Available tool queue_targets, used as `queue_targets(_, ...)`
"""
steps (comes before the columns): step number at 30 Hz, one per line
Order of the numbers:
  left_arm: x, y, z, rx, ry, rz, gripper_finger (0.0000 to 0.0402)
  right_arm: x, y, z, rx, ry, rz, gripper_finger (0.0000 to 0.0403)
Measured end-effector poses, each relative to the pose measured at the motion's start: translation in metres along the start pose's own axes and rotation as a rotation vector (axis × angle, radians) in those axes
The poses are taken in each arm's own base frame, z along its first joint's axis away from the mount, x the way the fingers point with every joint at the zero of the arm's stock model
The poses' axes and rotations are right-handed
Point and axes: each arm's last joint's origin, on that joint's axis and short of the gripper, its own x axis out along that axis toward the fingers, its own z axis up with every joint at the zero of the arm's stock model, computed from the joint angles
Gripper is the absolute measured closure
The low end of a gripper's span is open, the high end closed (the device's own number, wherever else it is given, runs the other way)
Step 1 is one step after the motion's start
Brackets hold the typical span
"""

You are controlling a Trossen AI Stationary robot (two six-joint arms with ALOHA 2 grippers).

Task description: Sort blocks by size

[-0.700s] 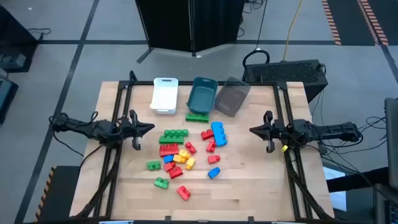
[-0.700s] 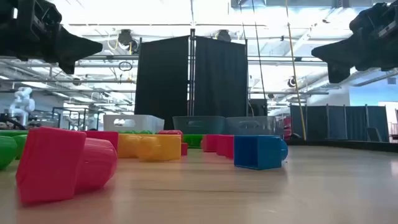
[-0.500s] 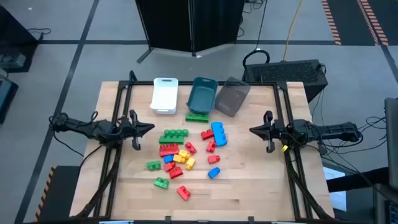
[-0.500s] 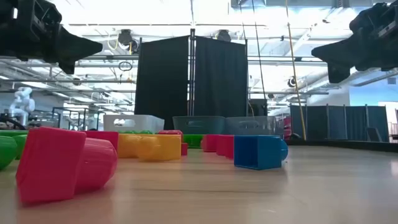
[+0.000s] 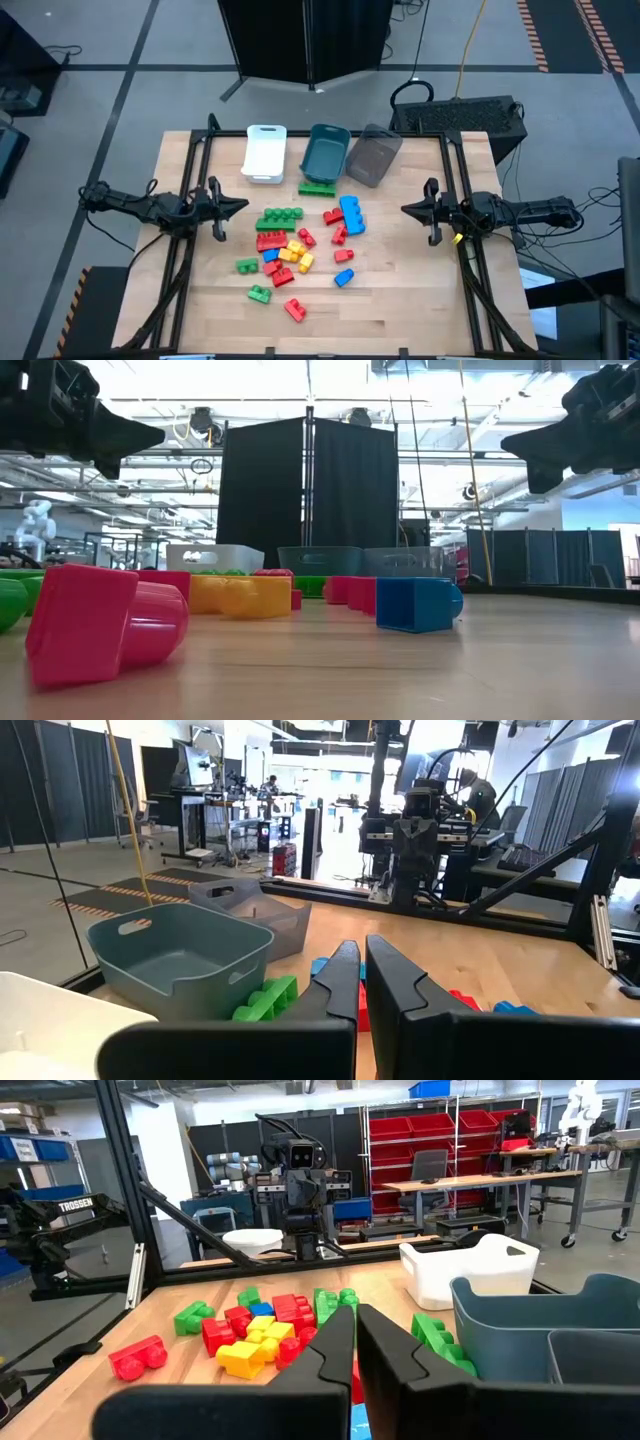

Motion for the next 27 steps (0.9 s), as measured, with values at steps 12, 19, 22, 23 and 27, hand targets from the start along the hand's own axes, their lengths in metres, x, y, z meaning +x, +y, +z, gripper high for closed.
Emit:
queue_targets(12,0.0,0.0,0.0,0.108,0.0,0.0,0.0402,0.0,0.0,-0.0001,0.0,0.0,0.0,0.0401)
queue_targets(19,0.0,0.0,0.0,0.134,0.0,0.001,0.0402,0.0,0.0,0.0001,0.0,0.0,0.0,0.0401)
queue_targets(22,0.0,0.0,0.0001,0.133,-0.001,0.0,0.0402,0.0,0.0,0.0001,0.0,0.0,0.0,0.0401)
queue_targets(23,0.0,0.0,0.0001,0.131,-0.001,0.0,0.0402,0.0,0.0,0.0,0.0,0.0,0.0,0.0401)
queue_targets(27,0.0,0.0,0.0003,0.128,-0.003,0.0,0.0402,0.0,0.0,-0.0001,0.0,0.0,0.0,0.0401)
